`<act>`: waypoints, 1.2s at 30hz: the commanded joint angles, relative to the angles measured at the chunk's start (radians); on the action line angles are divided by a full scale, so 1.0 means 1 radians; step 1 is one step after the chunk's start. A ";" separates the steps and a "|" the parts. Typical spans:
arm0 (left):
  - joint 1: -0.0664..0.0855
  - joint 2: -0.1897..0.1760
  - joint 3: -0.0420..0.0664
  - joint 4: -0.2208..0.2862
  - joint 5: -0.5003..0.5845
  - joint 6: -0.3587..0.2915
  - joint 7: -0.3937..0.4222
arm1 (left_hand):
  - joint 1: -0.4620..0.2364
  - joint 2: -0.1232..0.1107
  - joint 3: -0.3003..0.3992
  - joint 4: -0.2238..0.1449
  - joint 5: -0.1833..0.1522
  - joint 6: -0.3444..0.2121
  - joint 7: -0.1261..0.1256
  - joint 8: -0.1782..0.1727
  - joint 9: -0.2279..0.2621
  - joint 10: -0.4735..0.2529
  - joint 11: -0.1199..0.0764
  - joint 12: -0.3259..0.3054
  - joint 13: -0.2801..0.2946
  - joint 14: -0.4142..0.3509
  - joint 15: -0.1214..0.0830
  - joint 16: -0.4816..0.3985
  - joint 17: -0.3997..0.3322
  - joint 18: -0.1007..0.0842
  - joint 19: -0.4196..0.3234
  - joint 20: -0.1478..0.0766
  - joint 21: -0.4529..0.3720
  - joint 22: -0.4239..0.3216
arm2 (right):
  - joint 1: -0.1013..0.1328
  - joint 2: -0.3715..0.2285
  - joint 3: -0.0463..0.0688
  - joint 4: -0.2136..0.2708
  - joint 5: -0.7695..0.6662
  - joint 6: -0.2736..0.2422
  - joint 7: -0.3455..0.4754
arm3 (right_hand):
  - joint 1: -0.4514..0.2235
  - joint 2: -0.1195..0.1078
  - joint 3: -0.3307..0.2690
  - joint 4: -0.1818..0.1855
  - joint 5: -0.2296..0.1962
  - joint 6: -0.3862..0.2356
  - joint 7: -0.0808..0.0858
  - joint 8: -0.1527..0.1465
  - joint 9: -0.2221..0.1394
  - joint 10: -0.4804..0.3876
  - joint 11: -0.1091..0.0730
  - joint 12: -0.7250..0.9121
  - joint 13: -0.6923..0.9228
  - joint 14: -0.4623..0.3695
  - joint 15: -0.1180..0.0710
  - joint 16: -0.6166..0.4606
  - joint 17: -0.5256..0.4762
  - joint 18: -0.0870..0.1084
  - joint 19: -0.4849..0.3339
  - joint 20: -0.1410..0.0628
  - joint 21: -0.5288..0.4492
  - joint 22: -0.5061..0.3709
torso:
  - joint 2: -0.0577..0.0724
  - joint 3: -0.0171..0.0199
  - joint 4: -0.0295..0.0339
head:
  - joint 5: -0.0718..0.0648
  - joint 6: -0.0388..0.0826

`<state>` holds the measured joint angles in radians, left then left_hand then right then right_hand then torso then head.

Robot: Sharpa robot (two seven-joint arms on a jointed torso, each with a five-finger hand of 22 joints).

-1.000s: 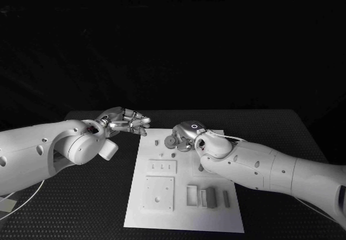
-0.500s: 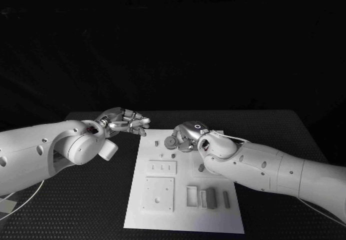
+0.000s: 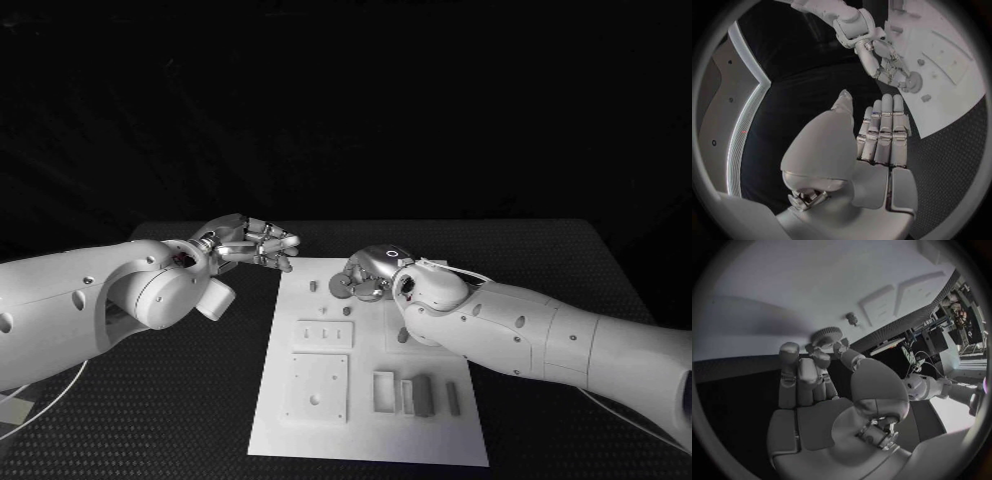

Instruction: Assemble the parts on the task board

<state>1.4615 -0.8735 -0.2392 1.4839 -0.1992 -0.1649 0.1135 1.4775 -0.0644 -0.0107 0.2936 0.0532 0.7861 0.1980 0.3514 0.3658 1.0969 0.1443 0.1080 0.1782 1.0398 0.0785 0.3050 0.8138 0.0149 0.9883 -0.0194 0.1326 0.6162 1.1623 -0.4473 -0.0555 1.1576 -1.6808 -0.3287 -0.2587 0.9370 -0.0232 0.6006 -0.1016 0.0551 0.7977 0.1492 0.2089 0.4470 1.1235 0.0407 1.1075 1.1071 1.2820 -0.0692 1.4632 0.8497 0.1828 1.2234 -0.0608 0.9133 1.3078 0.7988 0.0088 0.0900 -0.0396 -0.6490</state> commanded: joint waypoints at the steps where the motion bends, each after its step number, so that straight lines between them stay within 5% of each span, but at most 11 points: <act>1: 0.001 0.001 0.001 0.002 -0.001 0.012 0.004 | -0.010 -0.002 0.007 -0.001 -0.001 0.005 0.001 -0.004 -0.001 0.006 0.002 -0.006 0.001 0.008 0.000 -0.004 0.001 0.002 0.005 -0.002 -0.006 0.002 | -0.002 0.005 -0.002 -0.011 0.025 0.054 0.006 | -0.003 0.007 -0.002 0.003 0.003 -0.019 0.006 -0.008 0.001 -0.007 -0.001 0.005 -0.001 -0.005 -0.001 -0.005 0.002 0.079 -0.004 -0.001 -0.005 0.019 | 0.000 -0.0008 0.0004 | 0.001 -0.001; 19: 0.001 0.016 0.000 -0.013 -0.001 0.015 0.007 | -0.010 -0.002 0.008 -0.001 -0.001 0.004 0.001 -0.004 -0.002 0.006 0.002 -0.007 0.001 0.008 0.000 -0.005 0.002 0.002 0.005 -0.002 -0.006 0.002 | -0.002 -0.002 -0.003 -0.003 0.024 0.026 0.014 | 0.009 -0.018 -0.004 -0.029 0.003 -0.024 0.005 -0.006 0.003 -0.010 -0.001 0.010 -0.002 -0.006 -0.002 -0.003 0.005 0.079 -0.004 -0.005 -0.002 0.020 | 0.001 -0.0013 -0.0021 | -0.002 -0.001; 28: 0.001 0.009 0.000 -0.015 -0.001 0.012 0.008 | -0.010 -0.002 0.009 -0.002 -0.001 0.004 0.001 -0.005 -0.002 0.006 0.002 -0.008 0.001 0.008 0.000 -0.006 0.003 0.002 0.005 -0.002 -0.007 0.002 | 0.006 -0.072 -0.001 0.060 0.033 -0.105 0.025 | 0.037 -0.061 -0.004 -0.077 0.003 -0.008 0.014 0.004 0.008 -0.008 0.007 0.015 -0.004 -0.004 0.007 0.000 0.006 0.079 0.001 -0.008 0.001 0.019 | -0.001 0.0014 -0.0017 | 0.002 0.000; 36: 0.001 0.004 0.000 -0.015 -0.001 0.008 0.011 | -0.009 -0.002 0.009 -0.002 -0.001 0.004 0.001 -0.005 -0.002 0.007 0.002 -0.008 0.001 0.008 0.000 -0.007 0.003 0.002 0.005 -0.002 -0.007 0.002 | 0.033 -0.143 0.033 0.099 0.063 -0.151 0.037 | 0.051 -0.081 0.000 -0.100 0.003 0.013 0.015 0.016 0.011 -0.006 0.009 0.019 -0.006 -0.002 0.009 0.000 0.006 0.079 0.004 -0.007 0.000 0.018 | -0.002 0.0036 -0.0042 | 0.003 0.010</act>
<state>1.4611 -0.8695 -0.2400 1.4669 -0.1992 -0.1647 0.1136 1.4775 -0.0644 -0.0084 0.2913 0.0532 0.7861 0.1980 0.3514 0.3650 1.0969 0.1443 0.1043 0.1778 1.0398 0.0785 0.3051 0.8154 0.0149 0.9883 -0.0194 0.1287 0.6168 1.1936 -0.5833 -0.0224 1.2519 -1.6408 -0.4302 -0.2399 0.9907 -0.0956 0.6005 -0.1988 0.0551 0.7931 0.1492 0.2218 0.4579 1.1170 0.0408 1.1199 1.1018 1.2787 -0.0659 1.4631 0.8550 0.1823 1.2267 -0.0625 0.9132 1.3078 0.7978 0.0113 0.0867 -0.0358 -0.6431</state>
